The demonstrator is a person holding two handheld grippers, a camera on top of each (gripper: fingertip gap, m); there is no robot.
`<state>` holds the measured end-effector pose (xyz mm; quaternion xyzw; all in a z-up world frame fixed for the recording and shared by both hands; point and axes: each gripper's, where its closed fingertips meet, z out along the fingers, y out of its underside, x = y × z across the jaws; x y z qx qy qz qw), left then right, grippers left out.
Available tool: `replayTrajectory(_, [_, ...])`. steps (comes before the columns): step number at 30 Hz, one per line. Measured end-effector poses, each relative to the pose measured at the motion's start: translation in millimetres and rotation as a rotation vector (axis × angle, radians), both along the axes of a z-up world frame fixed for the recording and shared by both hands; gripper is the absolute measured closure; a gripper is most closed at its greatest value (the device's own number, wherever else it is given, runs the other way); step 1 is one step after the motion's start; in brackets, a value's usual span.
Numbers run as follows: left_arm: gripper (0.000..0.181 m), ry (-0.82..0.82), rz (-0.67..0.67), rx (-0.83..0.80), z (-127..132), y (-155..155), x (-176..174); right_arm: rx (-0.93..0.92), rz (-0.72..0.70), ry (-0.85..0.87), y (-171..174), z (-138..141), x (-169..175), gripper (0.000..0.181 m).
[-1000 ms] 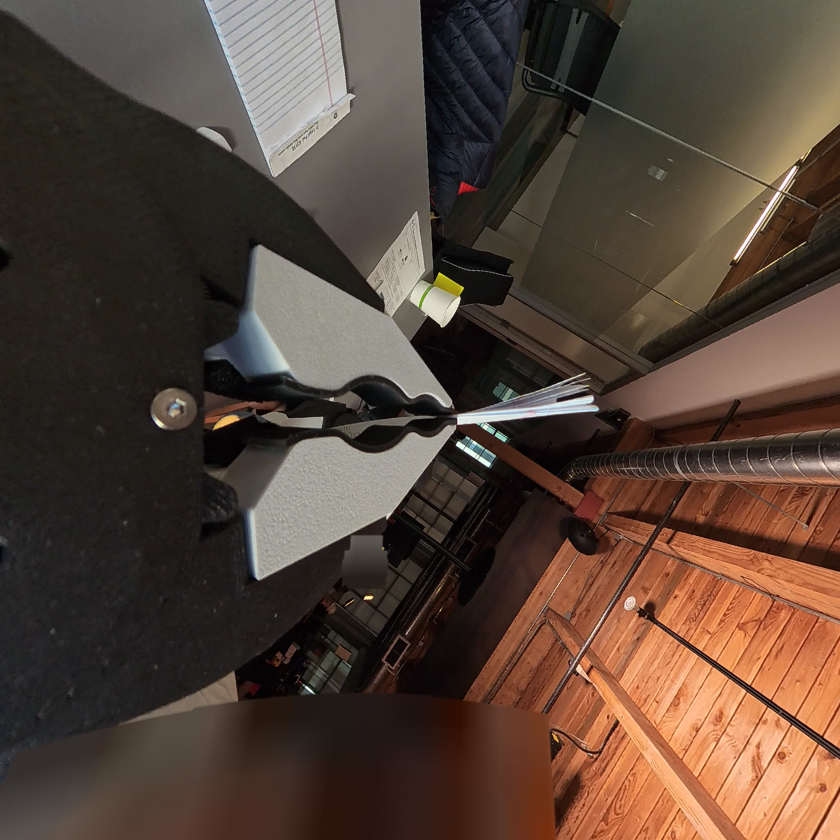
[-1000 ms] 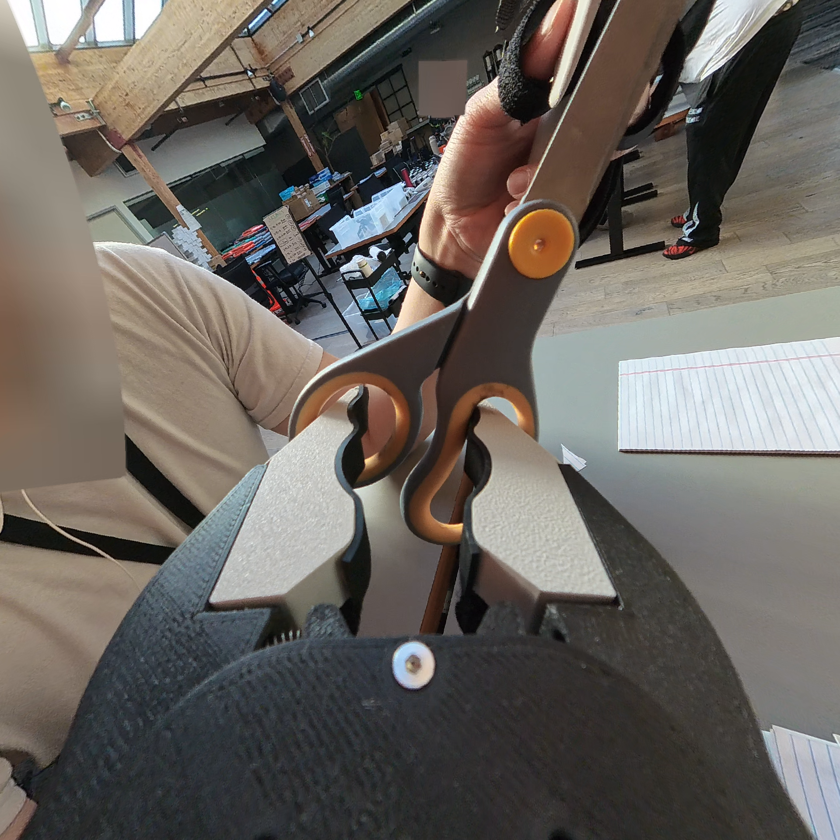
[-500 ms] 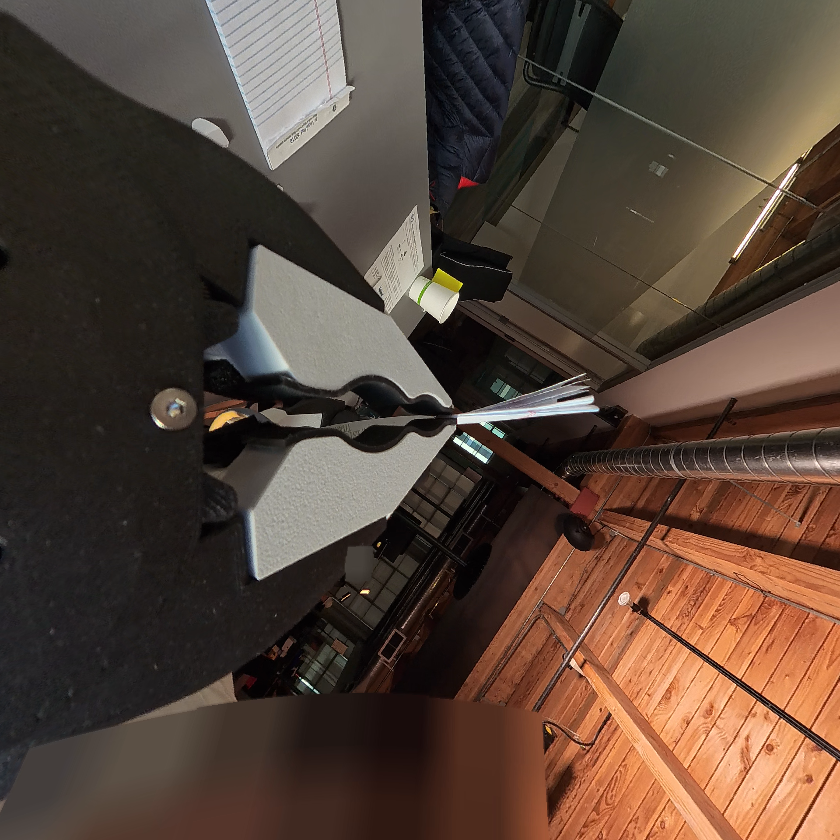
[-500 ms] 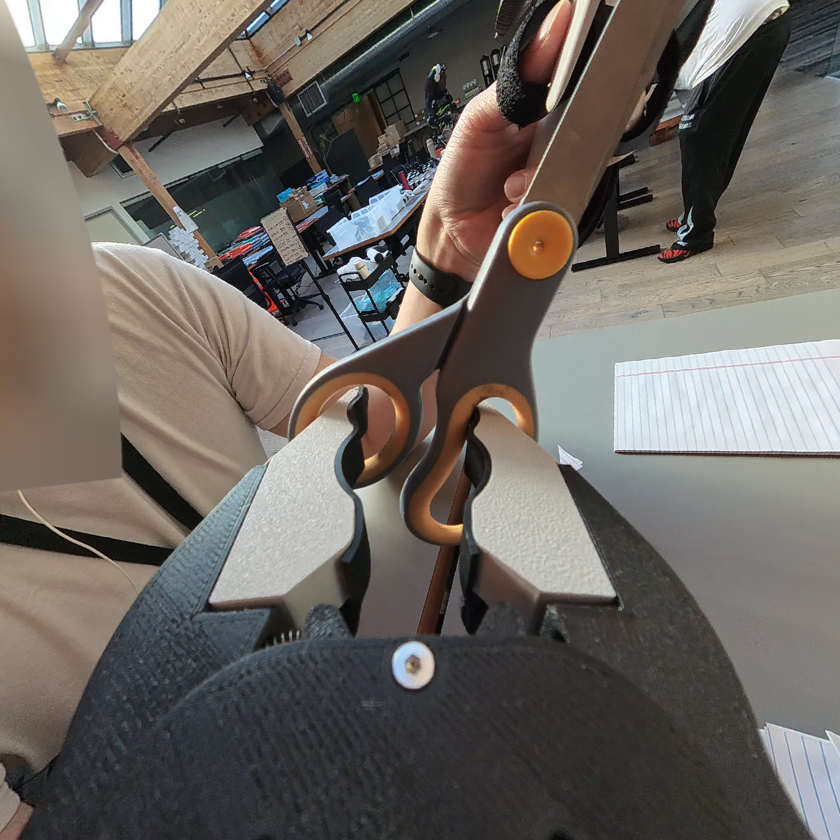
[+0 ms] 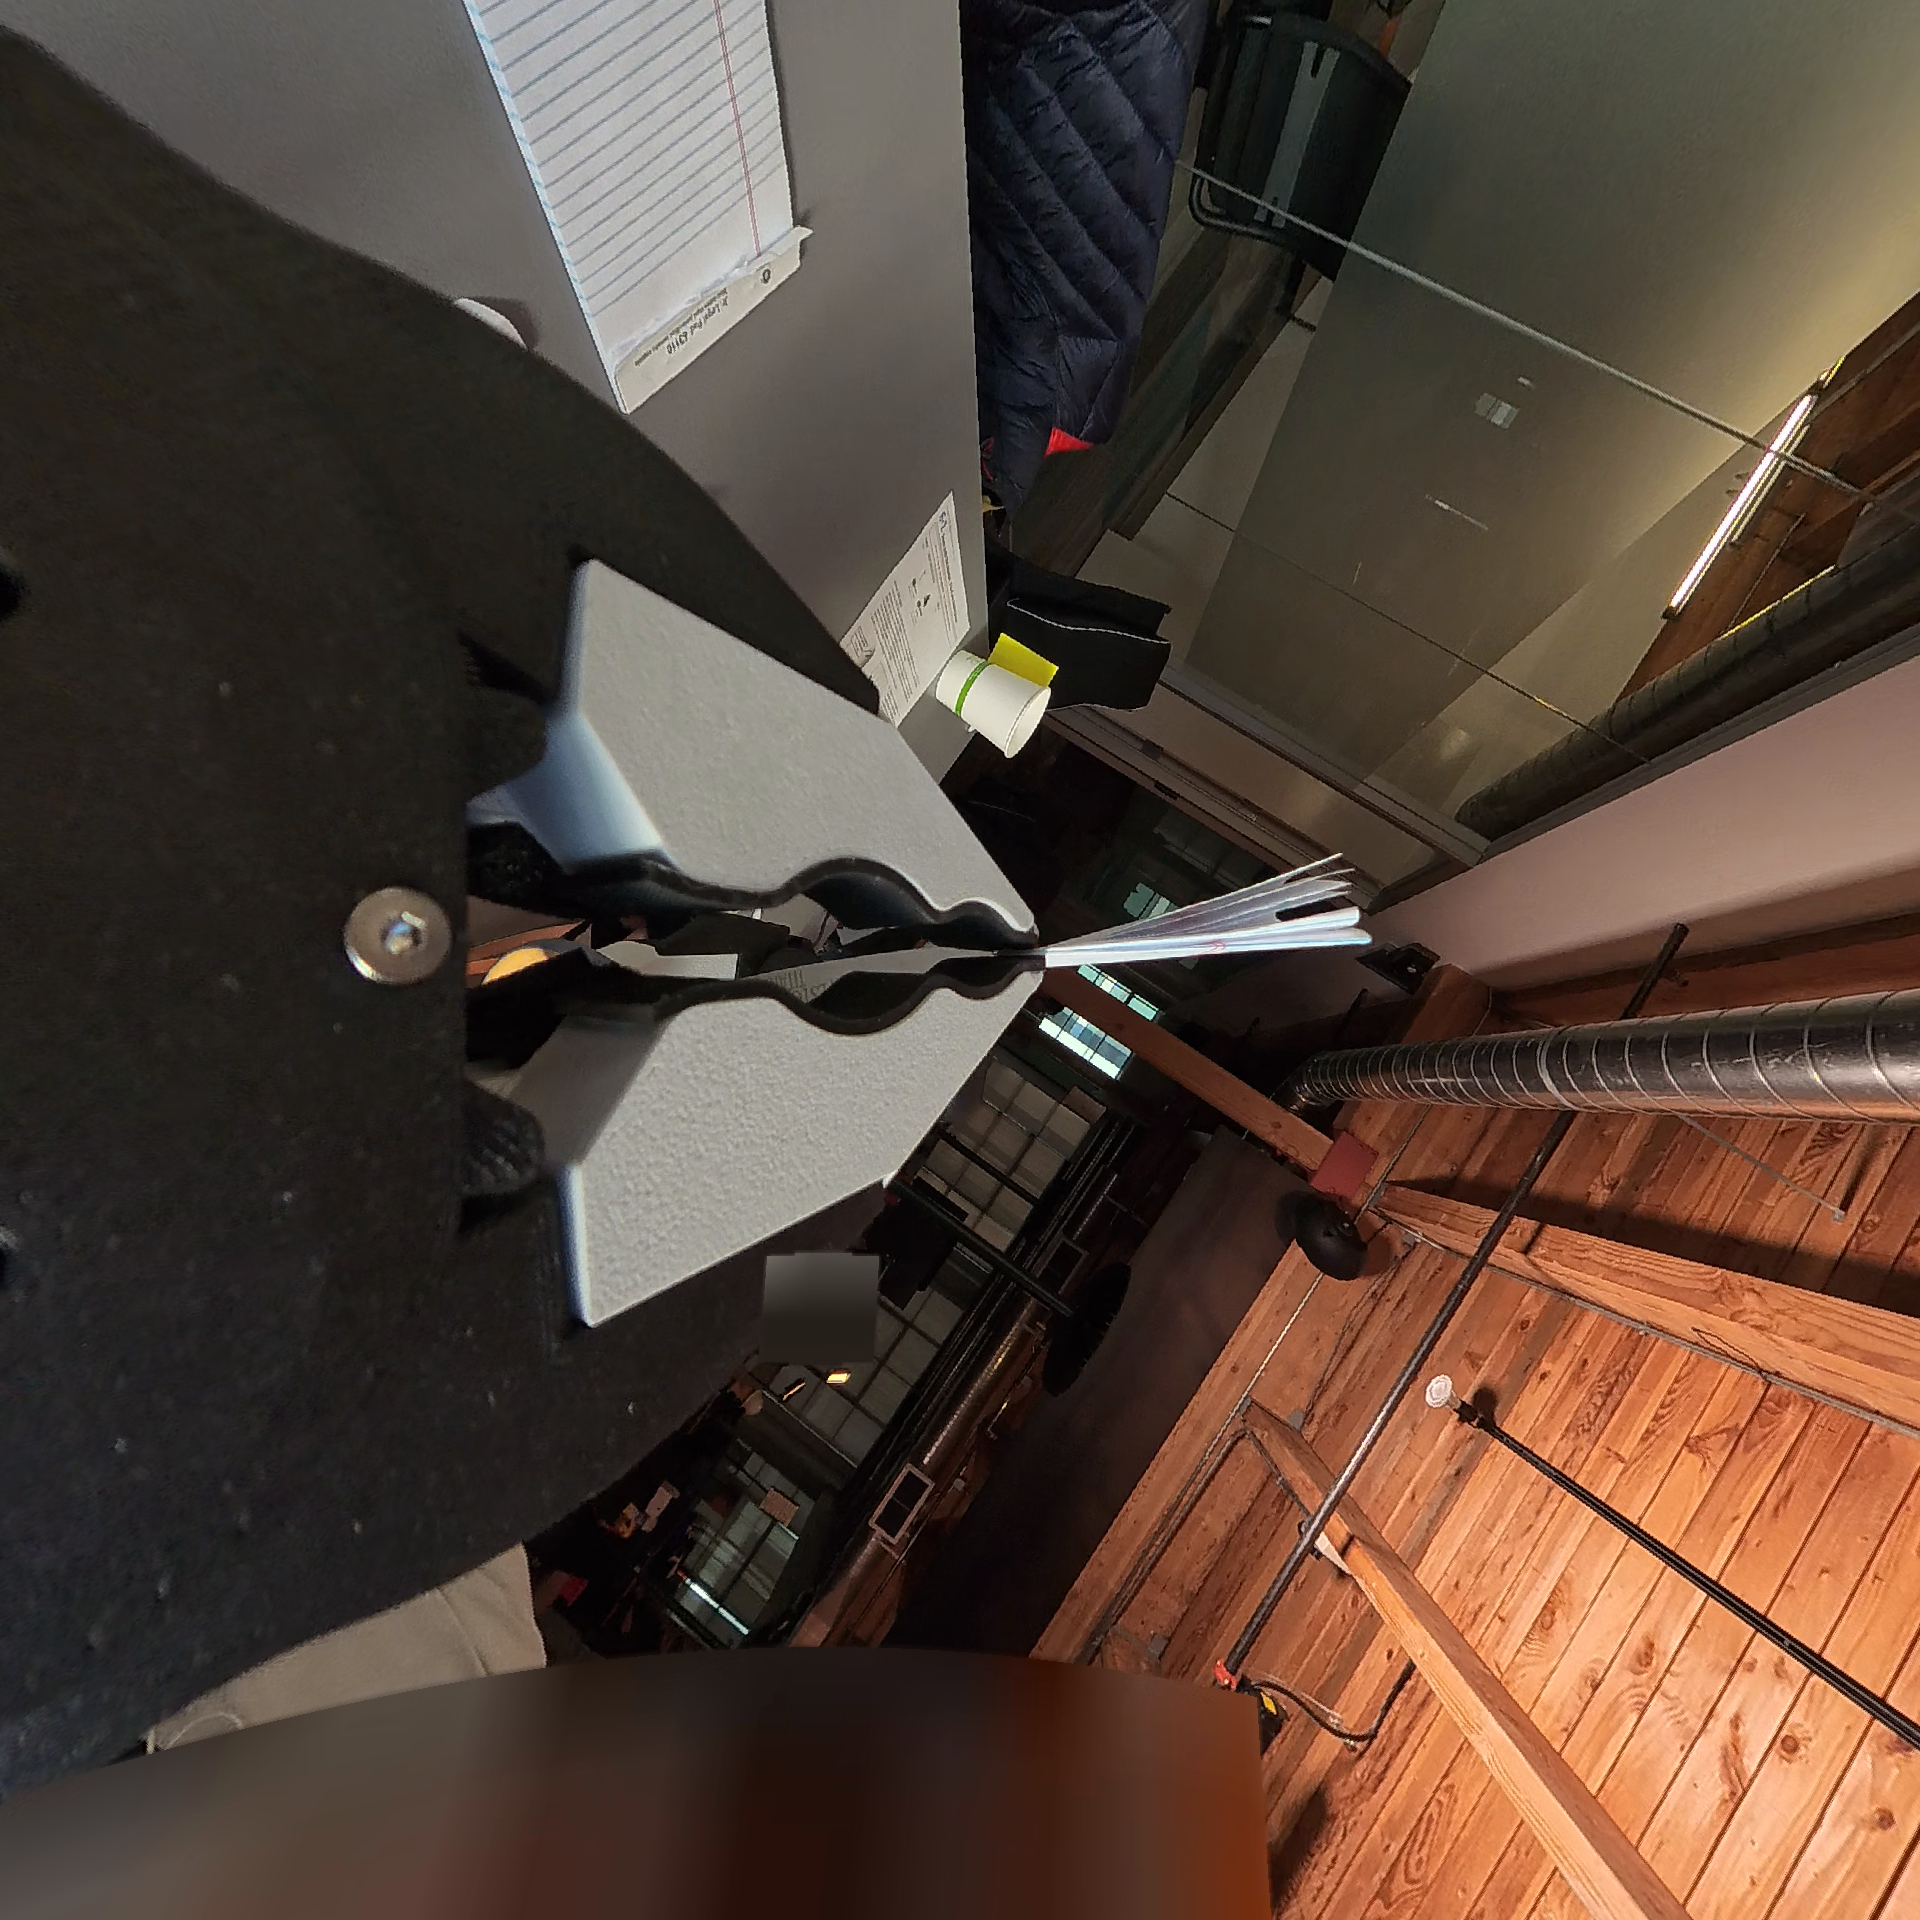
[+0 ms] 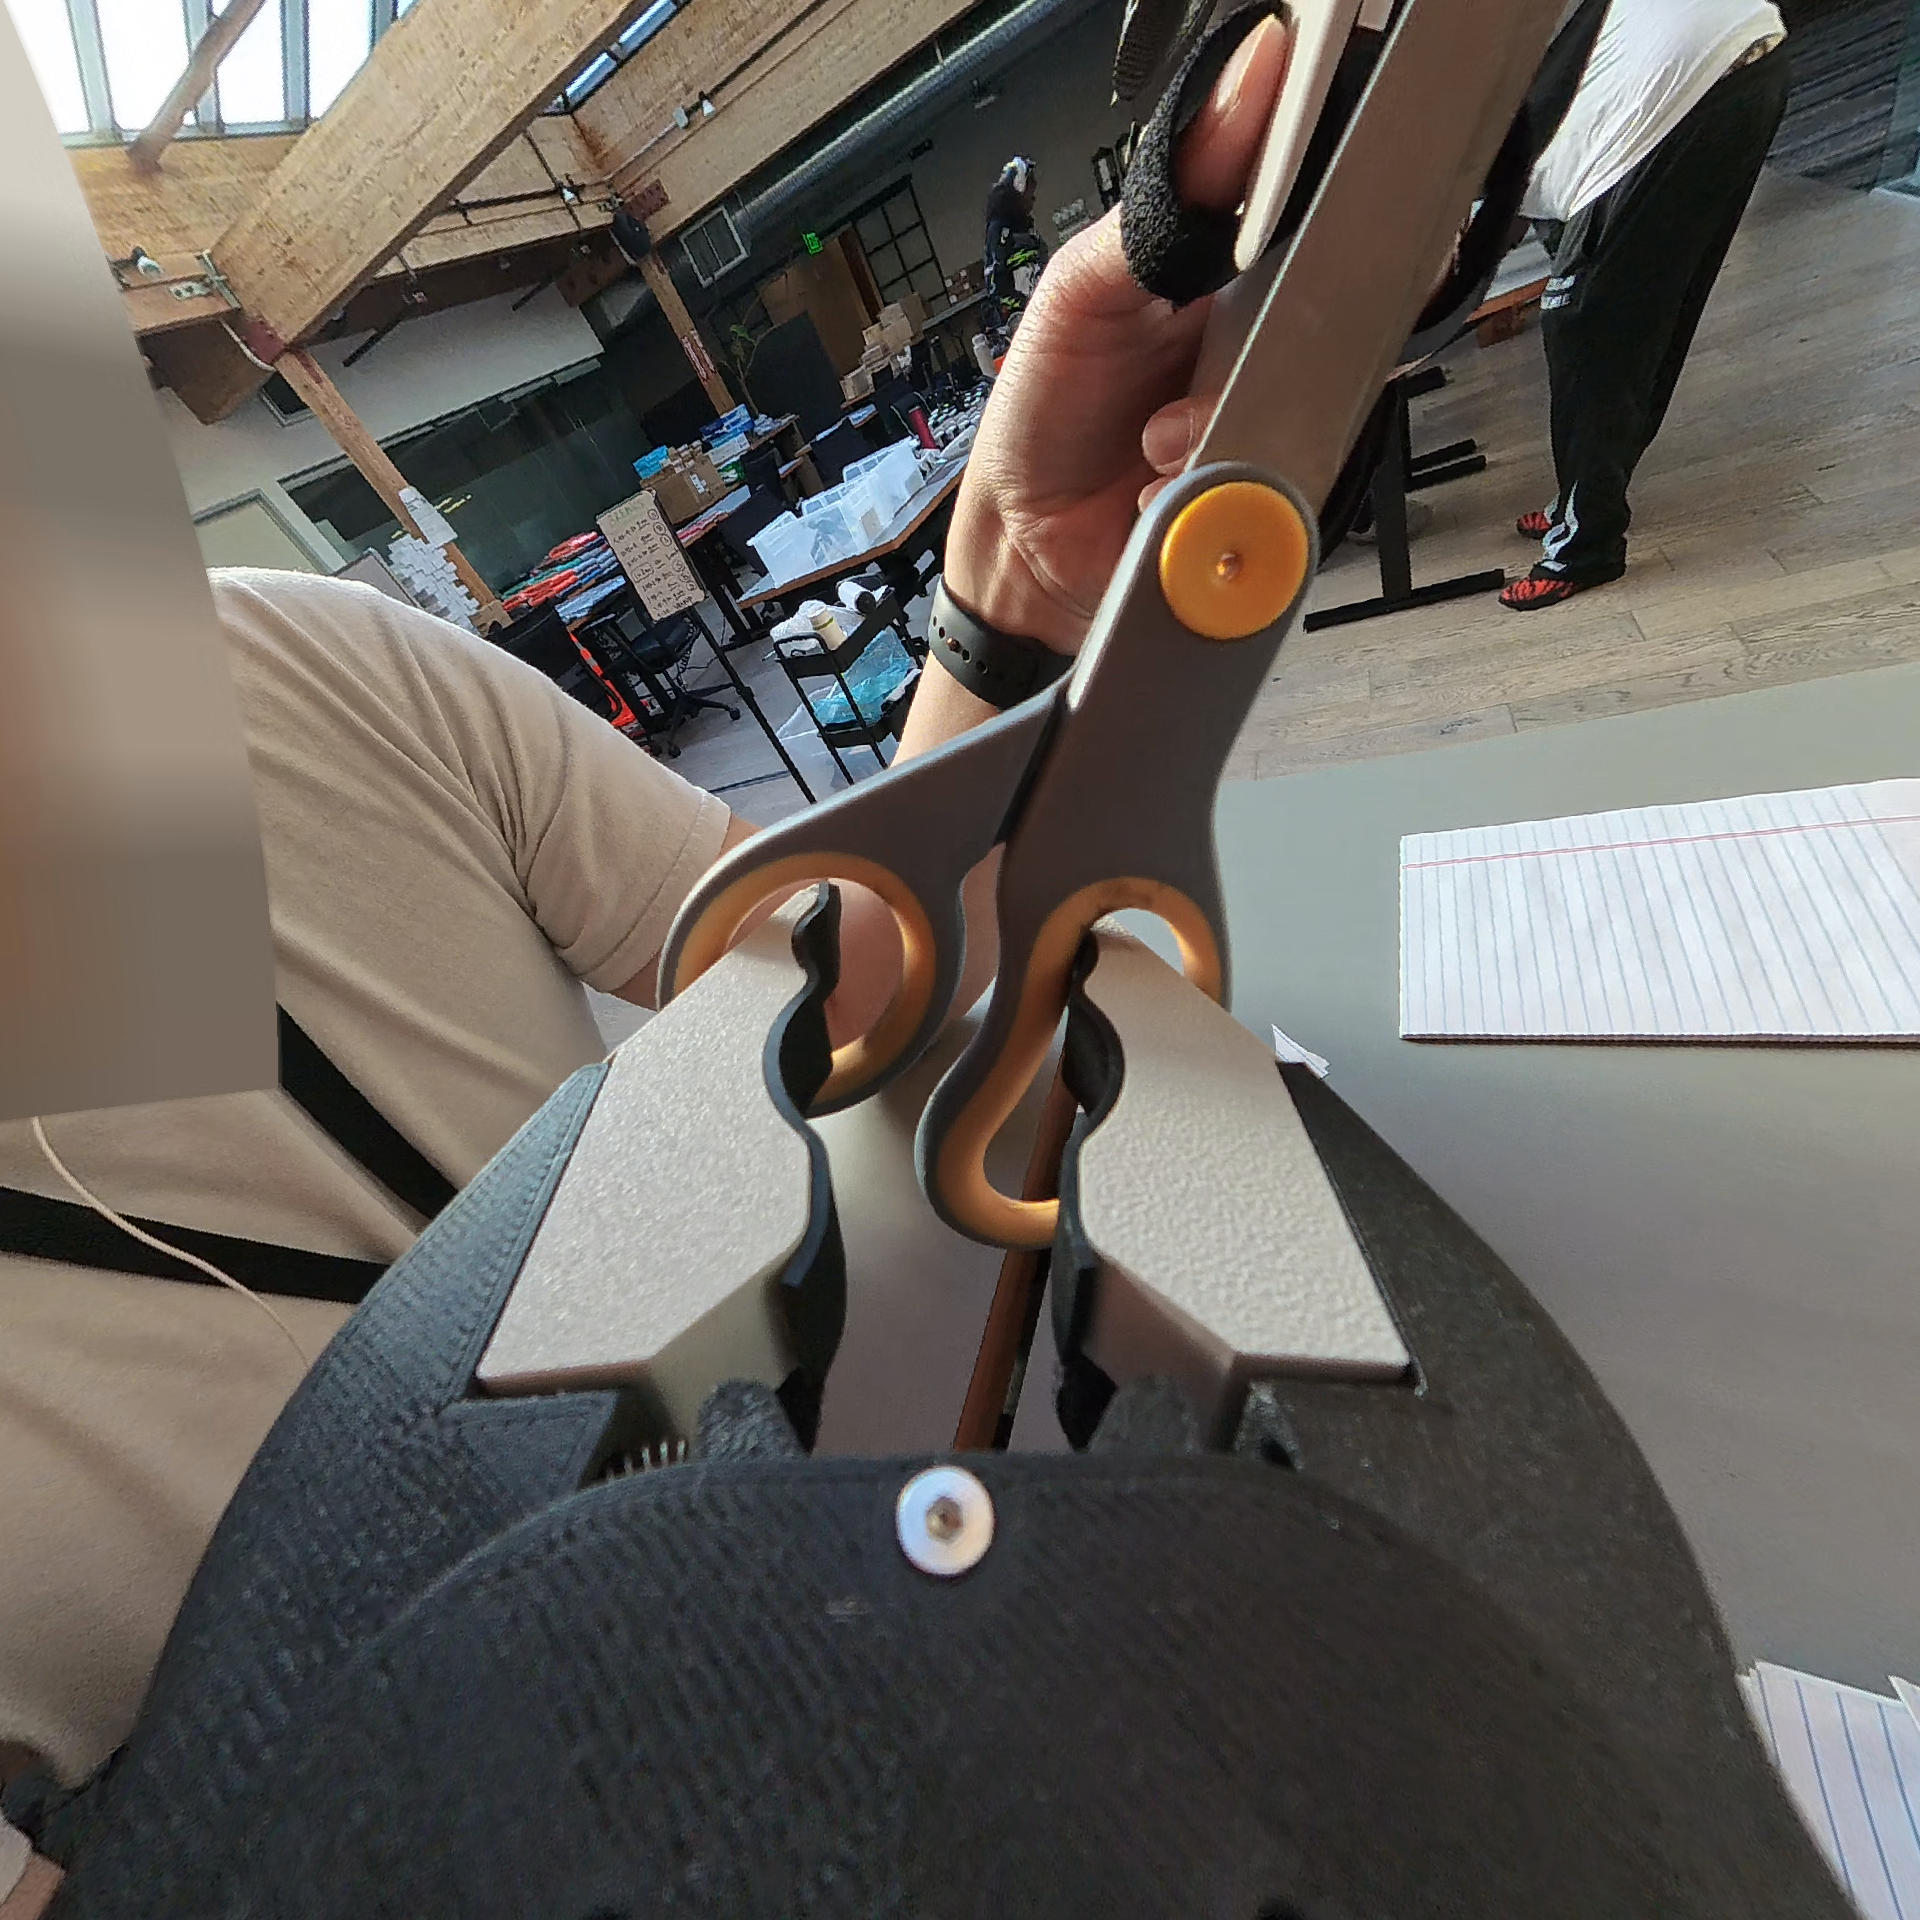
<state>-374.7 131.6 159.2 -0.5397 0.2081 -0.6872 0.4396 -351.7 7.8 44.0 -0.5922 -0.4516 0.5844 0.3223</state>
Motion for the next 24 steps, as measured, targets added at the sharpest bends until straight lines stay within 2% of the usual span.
replayTrajectory(10, [0.181, 0.008, 0.007, 0.002, -1.0, 0.5, 2.4, -0.009, -0.013, 0.01, 3.5, 0.6, -0.4, 0.141])
replayTrajectory(11, [0.181, 0.006, 0.003, 0.005, -0.5, -0.4, 2.6, -0.01, -0.015, 0.009, 3.9, 0.4, -0.5, 0.142])
replayTrajectory(13, [0.181, -0.011, -0.027, 0.004, 2.1, -4.6, 4.6, -0.016, -0.02, 0.006, 5.9, -0.9, -0.3, 0.156])
replayTrajectory(24, [0.181, -0.009, 0.002, 0.011, 1.9, -1.7, 4.7, -0.051, -0.047, -0.001, 11.8, -5.9, -4.6, 0.159])
